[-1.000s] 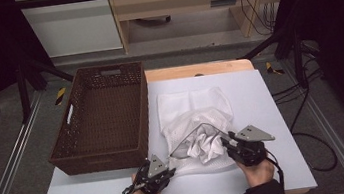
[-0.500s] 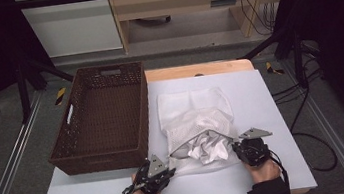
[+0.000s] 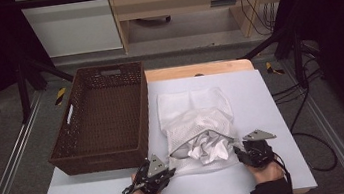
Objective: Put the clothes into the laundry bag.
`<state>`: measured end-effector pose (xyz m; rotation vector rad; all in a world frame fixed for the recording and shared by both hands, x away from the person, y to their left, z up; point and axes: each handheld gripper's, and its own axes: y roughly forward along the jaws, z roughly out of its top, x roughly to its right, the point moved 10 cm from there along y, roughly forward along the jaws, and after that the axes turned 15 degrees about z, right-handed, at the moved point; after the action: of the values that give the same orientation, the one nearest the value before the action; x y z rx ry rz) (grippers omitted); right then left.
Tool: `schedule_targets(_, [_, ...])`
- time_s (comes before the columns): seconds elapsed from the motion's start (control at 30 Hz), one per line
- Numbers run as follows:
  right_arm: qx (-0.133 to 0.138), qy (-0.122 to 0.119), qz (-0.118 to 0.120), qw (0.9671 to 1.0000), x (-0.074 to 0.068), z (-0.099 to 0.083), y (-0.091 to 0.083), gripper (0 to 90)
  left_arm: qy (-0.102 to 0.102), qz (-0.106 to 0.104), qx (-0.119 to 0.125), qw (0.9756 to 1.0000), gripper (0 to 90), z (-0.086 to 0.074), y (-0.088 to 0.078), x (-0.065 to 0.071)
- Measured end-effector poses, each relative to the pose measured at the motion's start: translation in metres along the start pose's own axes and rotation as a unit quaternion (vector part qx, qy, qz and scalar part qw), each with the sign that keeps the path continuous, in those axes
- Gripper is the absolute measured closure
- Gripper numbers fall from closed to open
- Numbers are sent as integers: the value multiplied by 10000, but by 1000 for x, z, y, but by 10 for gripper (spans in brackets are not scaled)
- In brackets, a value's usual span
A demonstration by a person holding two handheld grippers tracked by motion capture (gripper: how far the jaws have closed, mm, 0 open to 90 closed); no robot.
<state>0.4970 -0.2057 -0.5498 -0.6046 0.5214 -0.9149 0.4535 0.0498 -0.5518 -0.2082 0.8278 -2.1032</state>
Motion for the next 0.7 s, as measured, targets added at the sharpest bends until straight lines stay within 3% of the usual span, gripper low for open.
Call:
schedule_targets(0.07, [10, 94, 141, 9999, -1, 2, 1, 697, 0, 1, 0, 10000, 847, 0, 0, 0])
schedule_targets(0.17, [-35, 139, 168, 9998, -2, 1, 0, 892, -6, -3, -3, 10000, 847, 0, 0, 0])
schedule_targets(0.3, [-60, 151, 205, 9997, -3, 1, -6, 900, -22, -7, -12, 10000, 848, 0, 0, 0])
schedule_targets(0.5, [83, 114, 228, 9996, -9, -2, -29, 900, -65, -10, -24, 10000, 848, 0, 0, -1])
schedule_targets(0.57, [-20, 58, 236, 9997, -10, -9, -33, 900, -102, -36, -33, 9999, 848, 0, 0, -1])
schedule_targets(0.7, [-288, 164, 369, 9988, -13, -26, -29, 892, -102, -37, -35, 9999, 848, 0, 0, -1])
